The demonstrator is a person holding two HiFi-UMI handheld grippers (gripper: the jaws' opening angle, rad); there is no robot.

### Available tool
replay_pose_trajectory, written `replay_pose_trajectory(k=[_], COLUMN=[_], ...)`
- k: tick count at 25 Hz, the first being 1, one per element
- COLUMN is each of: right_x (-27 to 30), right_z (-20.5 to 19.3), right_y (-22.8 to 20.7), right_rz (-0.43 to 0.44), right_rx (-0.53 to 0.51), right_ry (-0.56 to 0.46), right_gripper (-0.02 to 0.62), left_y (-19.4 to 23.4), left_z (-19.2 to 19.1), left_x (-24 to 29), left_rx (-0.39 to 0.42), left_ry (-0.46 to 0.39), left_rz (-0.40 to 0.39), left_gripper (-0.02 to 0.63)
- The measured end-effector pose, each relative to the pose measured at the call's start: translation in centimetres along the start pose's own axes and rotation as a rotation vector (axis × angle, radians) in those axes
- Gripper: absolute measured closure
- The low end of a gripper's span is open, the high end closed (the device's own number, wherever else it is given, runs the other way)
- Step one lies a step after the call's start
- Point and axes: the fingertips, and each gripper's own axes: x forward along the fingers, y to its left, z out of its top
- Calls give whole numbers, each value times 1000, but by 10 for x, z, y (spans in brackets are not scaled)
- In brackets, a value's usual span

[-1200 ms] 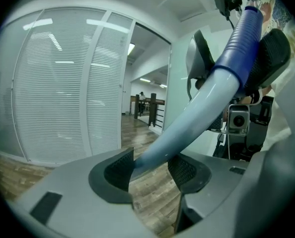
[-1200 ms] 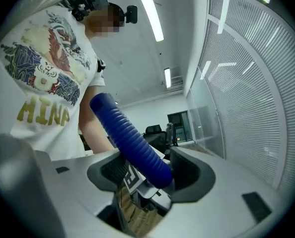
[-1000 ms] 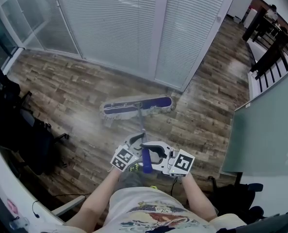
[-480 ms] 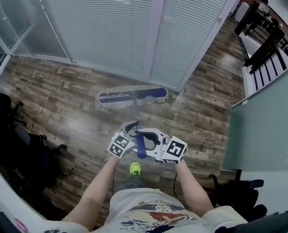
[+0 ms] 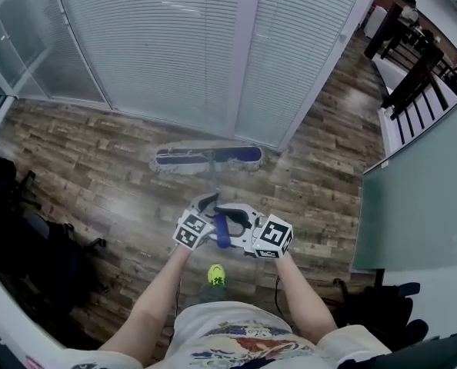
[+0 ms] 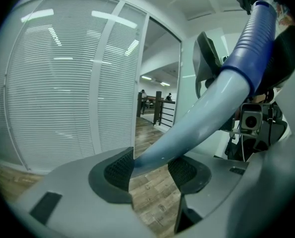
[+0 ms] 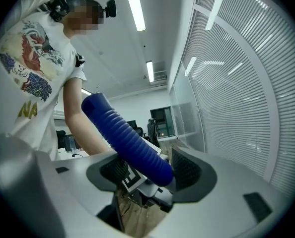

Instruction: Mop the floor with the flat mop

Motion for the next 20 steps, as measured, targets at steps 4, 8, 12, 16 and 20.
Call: replay_pose_trajectory(k=[4, 8, 12, 16, 20], right_x=[-1, -13, -34, -59, -95], right_z=[-4, -4, -8, -26, -34], right_y=[27, 51, 76, 115, 153], right_rz=[14, 14, 10, 30, 26], right_rx=[-8, -1, -2, -15, -3], right_ry=[8, -11, -6, 64, 57], right_gripper=[345, 345, 345, 345, 345], left_y=[-18, -43, -76, -121, -174], left_z=[-8, -11, -12, -26, -30], left_x=[-16, -25, -30, -36, -38], left_rx=[-7, -25, -40, -30, -30], left_ry=[-4, -25, -46, -25, -27], left_rz=[15, 22, 21, 22, 19], left_gripper=[414, 413, 413, 413, 412])
